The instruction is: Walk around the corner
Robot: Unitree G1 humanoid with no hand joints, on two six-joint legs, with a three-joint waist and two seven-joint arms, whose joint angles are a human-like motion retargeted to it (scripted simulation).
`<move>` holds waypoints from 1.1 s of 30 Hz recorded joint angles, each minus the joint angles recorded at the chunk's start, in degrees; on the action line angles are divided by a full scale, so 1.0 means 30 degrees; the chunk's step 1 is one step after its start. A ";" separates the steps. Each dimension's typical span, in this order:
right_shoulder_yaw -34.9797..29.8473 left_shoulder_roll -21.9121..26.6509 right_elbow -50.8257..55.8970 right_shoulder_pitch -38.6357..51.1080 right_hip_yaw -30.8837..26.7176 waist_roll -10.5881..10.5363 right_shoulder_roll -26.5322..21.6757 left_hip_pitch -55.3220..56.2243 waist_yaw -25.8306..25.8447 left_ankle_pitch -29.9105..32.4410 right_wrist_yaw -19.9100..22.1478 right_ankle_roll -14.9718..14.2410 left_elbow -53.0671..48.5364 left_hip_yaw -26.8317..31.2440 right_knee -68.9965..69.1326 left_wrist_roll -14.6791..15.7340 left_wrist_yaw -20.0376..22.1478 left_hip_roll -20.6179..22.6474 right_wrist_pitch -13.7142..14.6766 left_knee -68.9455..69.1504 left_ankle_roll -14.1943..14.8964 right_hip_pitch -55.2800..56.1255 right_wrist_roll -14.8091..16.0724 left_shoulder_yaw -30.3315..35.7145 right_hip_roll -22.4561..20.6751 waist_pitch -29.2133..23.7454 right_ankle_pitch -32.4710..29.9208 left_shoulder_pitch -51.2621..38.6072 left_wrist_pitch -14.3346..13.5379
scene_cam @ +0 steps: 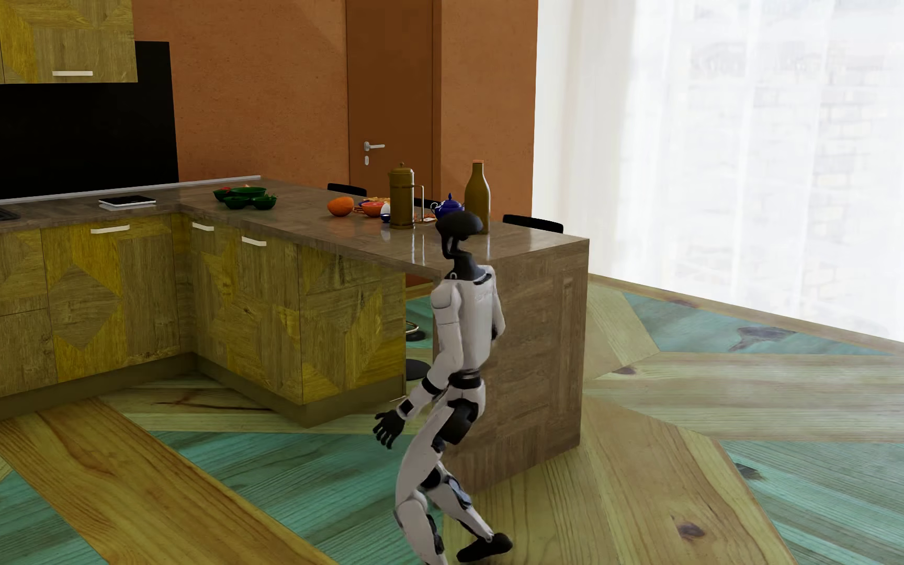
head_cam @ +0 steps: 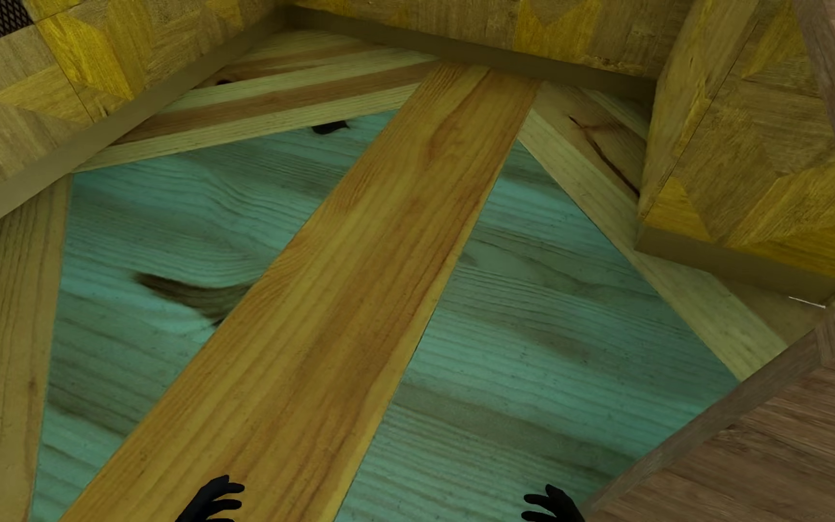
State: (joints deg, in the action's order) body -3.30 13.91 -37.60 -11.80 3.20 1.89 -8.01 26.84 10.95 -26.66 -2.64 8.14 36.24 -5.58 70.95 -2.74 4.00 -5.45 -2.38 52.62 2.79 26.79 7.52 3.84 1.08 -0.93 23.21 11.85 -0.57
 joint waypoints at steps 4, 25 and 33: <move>0.0097 -0.1867 0.0686 -0.2149 0.0426 0.1070 -0.0831 -0.3300 0.2079 -0.0635 0.0381 -0.1853 -0.1850 -0.0955 -0.4676 0.2036 0.1777 -0.0473 -0.1301 0.0714 0.0904 0.1570 -0.0701 0.0772 0.0364 0.0149 0.1332 -0.4689 0.0562; -0.0543 0.0320 0.0199 0.0582 -0.0886 -0.0044 0.0246 -0.1229 -0.0369 -0.1492 0.0656 -0.0484 0.0501 0.0899 0.0175 -0.0104 -0.0392 -0.1334 -0.0997 -0.0138 0.1542 -0.0636 0.0443 -0.0796 -0.0340 -0.0403 0.0464 0.0185 0.0303; -0.0402 -0.0358 0.1579 -0.0355 -0.0763 -0.1796 0.0085 0.4781 -0.1065 0.4970 0.3462 -0.0995 0.0411 0.2070 -0.0951 0.0142 0.1152 0.0372 -0.3362 -0.0309 0.3841 -0.2510 -0.2195 -0.0544 -0.1595 -0.1320 0.1386 -0.0602 -0.2683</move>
State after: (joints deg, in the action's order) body -4.50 12.84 -32.86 -12.86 0.91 -3.50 -7.75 41.19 7.76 -11.75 7.75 5.15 37.47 0.63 68.10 -2.31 7.46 -4.33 -12.47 51.70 14.31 19.26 0.93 2.21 -3.71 -4.90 27.37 10.05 -8.61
